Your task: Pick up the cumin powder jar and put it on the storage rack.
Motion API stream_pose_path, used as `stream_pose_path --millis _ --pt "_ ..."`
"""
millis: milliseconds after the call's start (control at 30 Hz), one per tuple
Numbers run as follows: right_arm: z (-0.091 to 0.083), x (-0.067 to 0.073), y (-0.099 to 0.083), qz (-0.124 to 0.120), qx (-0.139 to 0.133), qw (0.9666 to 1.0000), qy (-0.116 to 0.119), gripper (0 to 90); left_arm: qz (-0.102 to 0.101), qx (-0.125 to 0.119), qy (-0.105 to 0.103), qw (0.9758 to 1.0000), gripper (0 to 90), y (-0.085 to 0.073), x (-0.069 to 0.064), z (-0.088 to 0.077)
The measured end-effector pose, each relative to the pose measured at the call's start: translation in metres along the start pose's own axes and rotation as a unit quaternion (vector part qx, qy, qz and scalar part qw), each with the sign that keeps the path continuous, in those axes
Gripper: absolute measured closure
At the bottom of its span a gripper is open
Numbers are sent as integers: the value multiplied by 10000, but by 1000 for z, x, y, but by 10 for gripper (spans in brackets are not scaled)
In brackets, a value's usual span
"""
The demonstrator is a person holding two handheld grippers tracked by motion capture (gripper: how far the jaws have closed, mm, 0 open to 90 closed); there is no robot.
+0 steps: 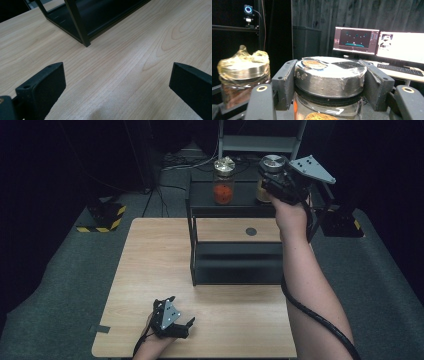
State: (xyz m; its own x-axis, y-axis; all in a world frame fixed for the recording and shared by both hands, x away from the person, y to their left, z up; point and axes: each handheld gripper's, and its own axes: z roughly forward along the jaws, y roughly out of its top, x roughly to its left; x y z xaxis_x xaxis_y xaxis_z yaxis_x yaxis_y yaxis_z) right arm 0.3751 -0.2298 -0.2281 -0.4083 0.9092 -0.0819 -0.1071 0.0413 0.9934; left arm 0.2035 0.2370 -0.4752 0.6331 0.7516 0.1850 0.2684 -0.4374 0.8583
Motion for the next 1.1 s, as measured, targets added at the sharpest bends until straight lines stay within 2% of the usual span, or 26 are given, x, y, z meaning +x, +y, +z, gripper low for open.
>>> stream_pose_path --millis 333,833,1100 --pt "10 3 -6 72 93 9998 -142 341 -14 -42 -31 10000 9 -2 1 -1" --pt "12 3 -13 115 106 9998 -108 340 -6 -68 -19 10000 9 -2 1 -1" --pt "12 3 -15 43 77 9999 -126 333 -9 -77 -22 10000 9 -3 1 -1"
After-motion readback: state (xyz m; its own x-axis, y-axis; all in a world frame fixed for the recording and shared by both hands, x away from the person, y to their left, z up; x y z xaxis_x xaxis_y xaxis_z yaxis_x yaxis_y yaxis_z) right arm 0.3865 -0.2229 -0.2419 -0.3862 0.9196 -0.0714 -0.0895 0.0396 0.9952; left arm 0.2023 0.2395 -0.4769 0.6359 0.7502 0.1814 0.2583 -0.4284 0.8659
